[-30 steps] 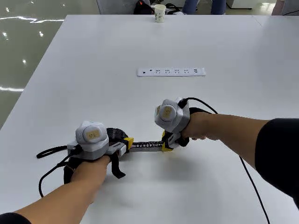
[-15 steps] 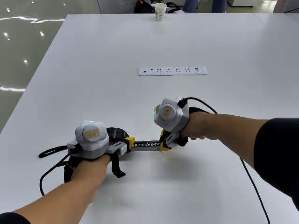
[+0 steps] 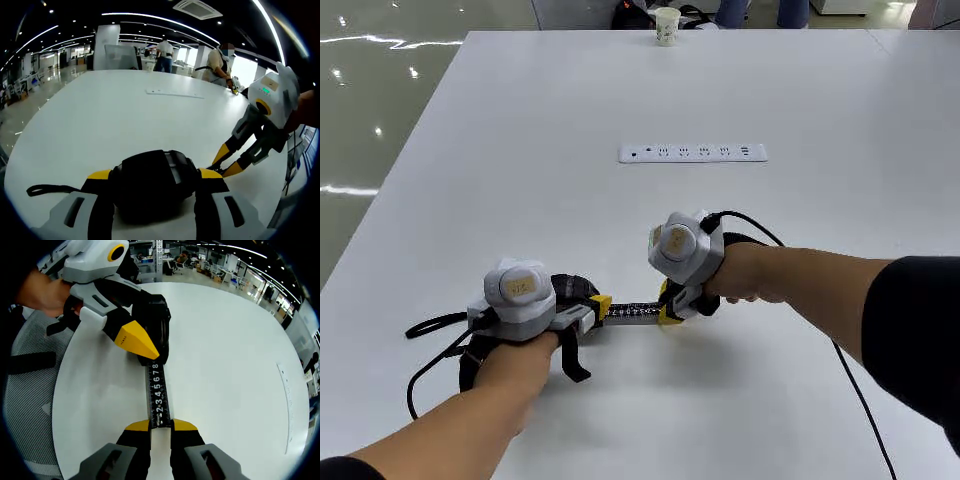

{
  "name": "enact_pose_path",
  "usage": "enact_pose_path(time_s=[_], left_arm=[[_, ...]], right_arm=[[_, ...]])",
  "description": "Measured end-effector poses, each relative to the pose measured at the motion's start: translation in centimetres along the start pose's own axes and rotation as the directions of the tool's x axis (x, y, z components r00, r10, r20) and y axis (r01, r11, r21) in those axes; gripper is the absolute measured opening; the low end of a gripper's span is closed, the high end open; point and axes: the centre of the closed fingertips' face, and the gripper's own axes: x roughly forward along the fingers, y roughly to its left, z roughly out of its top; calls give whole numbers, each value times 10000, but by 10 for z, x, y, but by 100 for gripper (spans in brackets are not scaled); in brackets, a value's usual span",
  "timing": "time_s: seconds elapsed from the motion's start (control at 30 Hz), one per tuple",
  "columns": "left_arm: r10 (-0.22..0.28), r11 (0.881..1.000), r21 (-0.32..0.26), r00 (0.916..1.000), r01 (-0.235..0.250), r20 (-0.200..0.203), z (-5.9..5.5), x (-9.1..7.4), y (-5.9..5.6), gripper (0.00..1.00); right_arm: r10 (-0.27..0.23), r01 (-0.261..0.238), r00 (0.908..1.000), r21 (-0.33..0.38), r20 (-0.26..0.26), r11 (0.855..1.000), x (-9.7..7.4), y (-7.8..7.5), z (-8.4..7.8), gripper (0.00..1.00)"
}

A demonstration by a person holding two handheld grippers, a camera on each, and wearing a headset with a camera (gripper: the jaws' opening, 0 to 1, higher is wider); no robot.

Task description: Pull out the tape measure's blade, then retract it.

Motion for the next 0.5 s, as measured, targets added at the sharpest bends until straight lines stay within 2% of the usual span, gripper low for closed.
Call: enact_pose_path(time_s=[0.5], left_arm=[[-60, 10000, -59, 10000, 60, -6, 0, -1, 0, 60]], right_arm=[[30, -30, 9998, -27, 179, 10000, 5, 1, 10, 11]])
